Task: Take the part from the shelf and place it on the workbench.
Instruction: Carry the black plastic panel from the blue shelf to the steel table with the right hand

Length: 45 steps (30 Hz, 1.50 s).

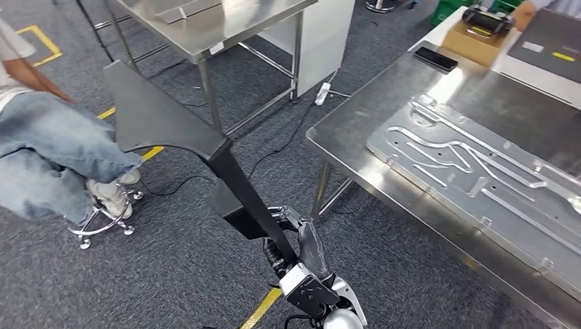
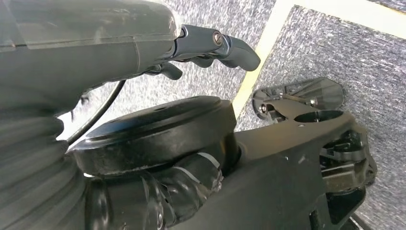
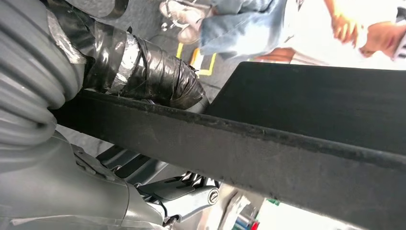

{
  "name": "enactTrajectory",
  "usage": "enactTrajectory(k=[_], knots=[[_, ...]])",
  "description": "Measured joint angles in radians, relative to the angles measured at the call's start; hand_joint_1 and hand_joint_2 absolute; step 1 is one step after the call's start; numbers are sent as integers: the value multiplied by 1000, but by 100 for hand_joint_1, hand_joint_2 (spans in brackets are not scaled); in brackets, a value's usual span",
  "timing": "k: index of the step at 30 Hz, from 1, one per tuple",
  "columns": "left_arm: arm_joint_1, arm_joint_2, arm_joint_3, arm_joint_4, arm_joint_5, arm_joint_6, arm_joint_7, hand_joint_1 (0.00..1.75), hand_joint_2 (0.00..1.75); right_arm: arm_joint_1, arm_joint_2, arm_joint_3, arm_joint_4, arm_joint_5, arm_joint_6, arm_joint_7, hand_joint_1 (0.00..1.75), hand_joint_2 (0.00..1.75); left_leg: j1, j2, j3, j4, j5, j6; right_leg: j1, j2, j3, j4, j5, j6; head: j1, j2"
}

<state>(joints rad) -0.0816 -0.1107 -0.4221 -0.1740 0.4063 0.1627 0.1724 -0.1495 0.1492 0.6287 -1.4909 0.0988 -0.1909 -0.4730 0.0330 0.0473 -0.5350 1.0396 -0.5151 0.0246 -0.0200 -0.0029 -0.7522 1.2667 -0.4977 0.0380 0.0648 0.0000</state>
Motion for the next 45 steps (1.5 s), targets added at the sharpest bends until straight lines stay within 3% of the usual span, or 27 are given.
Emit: enactTrajectory(k=[2,4,7,9,11,13,14,15,17,18,20,22,24,26,27,28,29,30,31,33,35,37,39,41,43,44,45], knots=[[1,0,0,0,0,1,0,0,175,-2,1,0,1,0,1,0,168,175,0,19,14,-1,-11,-8,4,-37,67,-132,59,-2,0,0],[3,0,0,0,-1,2,0,0,175,-4,4,0,1,0,1,0,168,175,-4,36,25,-6,-20,-21,16,-66,104,-204,71,-14,0,0],[1,0,0,0,-3,2,0,0,175,-5,8,0,2,0,1,0,168,175,-7,58,45,-17,-30,-39,20,-42,110,-216,64,-37,-1,0],[1,0,0,0,-2,2,0,0,175,-7,9,0,1,0,1,0,168,175,-4,25,33,27,-60,-45,15,-21,121,-228,65,-52,-2,0],[1,1,0,0,-2,2,-1,0,175,-10,12,0,2,-1,2,0,168,175,-5,-24,-29,147,-114,-44,14,-2,128,-233,63,-63,-4,0],[-4,2,1,0,-2,2,-2,0,175,-11,14,0,4,-1,3,0,168,175,-9,-37,-91,251,-141,-41,19,21,133,-232,59,-70,-5,0],[-6,2,1,0,-2,2,-2,0,175,-11,14,0,6,-1,3,0,168,175,-10,-38,-103,260,-126,-39,22,34,137,-231,57,-71,-5,0],[-7,2,1,0,-2,2,-2,0,175,-11,14,0,8,-1,4,0,168,175,-11,-40,-98,233,-93,-36,24,49,140,-228,54,-71,-5,0],[-5,3,1,0,-2,2,0,0,175,-11,14,0,9,-1,4,0,168,175,-11,-68,-64,118,-12,-28,26,78,144,-220,47,-67,-5,0],[-4,3,1,0,-3,2,0,0,175,-11,14,0,9,-1,4,0,168,175,-10,-89,-46,64,11,-25,25,91,142,-214,44,-62,-5,0],[-2,3,1,0,-3,1,0,0,175,-12,15,0,10,-1,4,0,168,175,-13,-116,-32,19,14,-19,22,109,132,-209,43,-50,-5,0],[-4,1,1,0,-3,0,0,0,175,-14,16,0,10,-1,4,0,168,175,-13,-101,-26,7,18,-11,19,123,126,-211,47,-38,-5,0],[-5,-1,1,0,-3,-1,0,0,175,-16,16,0,9,-1,4,0,168,175,-7,-77,-16,-5,23,0,23,93,113,-185,31,-28,-1,0],[-2,-2,1,0,-4,0,0,0,175,-18,16,0,9,0,4,0,168,175,-6,-52,-9,-12,23,7,22,37,63,-85,-16,-19,4,0],[-1,-2,1,0,-4,0,0,0,175,-17,16,0,10,0,4,0,168,175,-7,-39,-7,-12,21,9,18,20,27,-20,-41,-14,6,0],[0,-1,1,0,-4,2,0,0,175,-17,15,0,11,0,4,0,168,175,-7,-27,-5,-12,18,8,14,13,-3,29,-52,-11,6,0],[0,-1,1,0,-4,4,0,0,175,-16,15,0,12,0,4,0,168,175,-7,-15,-2,-12,14,7,10,9,-17,47,-46,-8,6,0],[1,-1,1,0,-4,6,0,0,175,-16,15,0,12,0,4,0,168,175,-7,-3,3,-12,9,5,7,4,-10,25,-19,-6,6,0],[1,0,1,0,-4,8,0,0,175,-16,15,0,13,0,4,0,168,175,-6,7,11,-12,4,3,6,-5,16,-32,21,-7,6,0],[3,0,1,0,-4,12,0,0,175,-17,15,0,13,0,4,0,168,175,-9,26,25,-14,-9,-5,16,-47,80,-160,73,-16,6,0],[6,0,1,0,-4,16,0,0,175,-18,16,0,12,0,4,0,168,175,-14,44,34,-18,-16,-16,29,-73,104,-211,75,-31,6,0],[4,0,1,0,-2,24,0,0,175,-17,16,0,12,0,4,0,168,175,-17,64,45,-26,-22,-28,30,-54,106,-219,73,-45,5,0],[2,0,1,0,1,36,-3,0,175,-16,16,0,10,0,4,0,168,175,-15,46,48,-8,-42,-36,24,-31,117,-232,74,-57,5,0],[4,0,2,0,7,49,-8,0,175,-17,17,0,9,0,4,0,168,175,-12,-6,2,93,-94,-39,20,-11,126,-240,74,-68,3,0],[2,0,5,0,17,66,-16,0,175,-16,18,0,9,0,4,0,168,175,-12,-33,-75,229,-141,-41,21,13,128,-240,73,-73,1,0],[0,0,7,0,22,75,-19,0,175,-14,18,0,9,0,4,1,168,175,-12,-36,-98,262,-140,-42,23,26,129,-239,72,-74,1,0],[-1,0,11,0,29,83,-21,0,175,-14,18,-1,9,0,3,1,168,175,-12,-37,-104,256,-115,-41,24,41,132,-237,70,-74,1,0]])
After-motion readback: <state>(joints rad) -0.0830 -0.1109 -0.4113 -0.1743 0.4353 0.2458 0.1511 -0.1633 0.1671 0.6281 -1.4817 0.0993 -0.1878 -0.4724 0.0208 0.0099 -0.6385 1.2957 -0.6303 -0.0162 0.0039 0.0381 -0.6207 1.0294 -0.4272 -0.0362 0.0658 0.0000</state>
